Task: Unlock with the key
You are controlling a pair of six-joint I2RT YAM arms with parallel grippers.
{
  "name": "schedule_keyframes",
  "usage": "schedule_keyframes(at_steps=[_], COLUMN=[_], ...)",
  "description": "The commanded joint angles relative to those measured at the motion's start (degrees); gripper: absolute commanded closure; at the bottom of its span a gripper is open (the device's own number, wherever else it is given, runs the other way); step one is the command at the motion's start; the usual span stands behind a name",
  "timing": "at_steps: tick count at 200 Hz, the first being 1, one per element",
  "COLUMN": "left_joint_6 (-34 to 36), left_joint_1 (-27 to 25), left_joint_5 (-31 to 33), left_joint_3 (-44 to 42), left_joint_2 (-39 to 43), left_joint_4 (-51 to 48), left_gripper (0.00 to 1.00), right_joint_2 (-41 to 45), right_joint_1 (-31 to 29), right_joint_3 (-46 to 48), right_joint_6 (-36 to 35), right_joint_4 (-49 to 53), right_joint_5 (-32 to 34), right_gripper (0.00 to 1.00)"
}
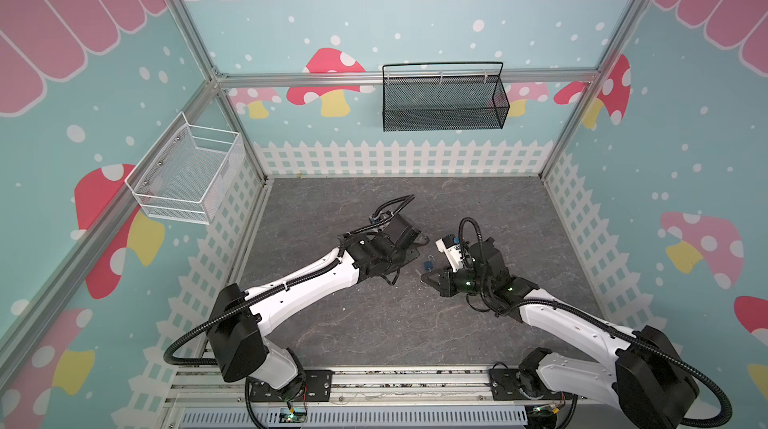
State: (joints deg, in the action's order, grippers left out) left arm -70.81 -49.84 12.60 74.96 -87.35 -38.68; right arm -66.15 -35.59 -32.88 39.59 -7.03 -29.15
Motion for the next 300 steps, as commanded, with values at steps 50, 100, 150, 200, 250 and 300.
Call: schedule_keyframes(at_steps=[50,100,150,200,250,300], left_joint_6=[-5.2,-6.7,-6.9,-6.5,-6.4,-6.2], left_joint_1=[0.3,0.3,0.3,0.1,0.0,-0.5], left_joint_5=[3.1,5.2,5.4,4.7,4.5,5.0], left_joint_3=[-1.4,-1.5,-1.5,-1.7,-1.7,-1.3], left_joint_2=[2.6,3.0,3.4,3.9,3.7,3.0], left_joint_4=[0.7,0.7,1.1,2.2,2.8,3.4], left_gripper=[1.00,1.00,1.00,1.00,1.00,1.00], right_joint_2=[1.3,-0.6,-2.8,-3.7,-3.4,-4.6], right_joint_1=[-2.2,-3.4,-3.5,-3.5,-3.6,-3.7], right_joint_3=[-1.8,-2.5,-3.3,-4.0,-5.5,-6.2], right_joint_6=[5.5,7.9,10.8,11.9,12.4,14.2], right_joint_4=[-7.3,-9.9,-12.0,-11.8,-11.7,-12.6], right_joint_5=[4.5,4.9,5.6,6.8,8.3,8.1], right_gripper=[1.00,1.00,1.00,1.00,1.00,1.00])
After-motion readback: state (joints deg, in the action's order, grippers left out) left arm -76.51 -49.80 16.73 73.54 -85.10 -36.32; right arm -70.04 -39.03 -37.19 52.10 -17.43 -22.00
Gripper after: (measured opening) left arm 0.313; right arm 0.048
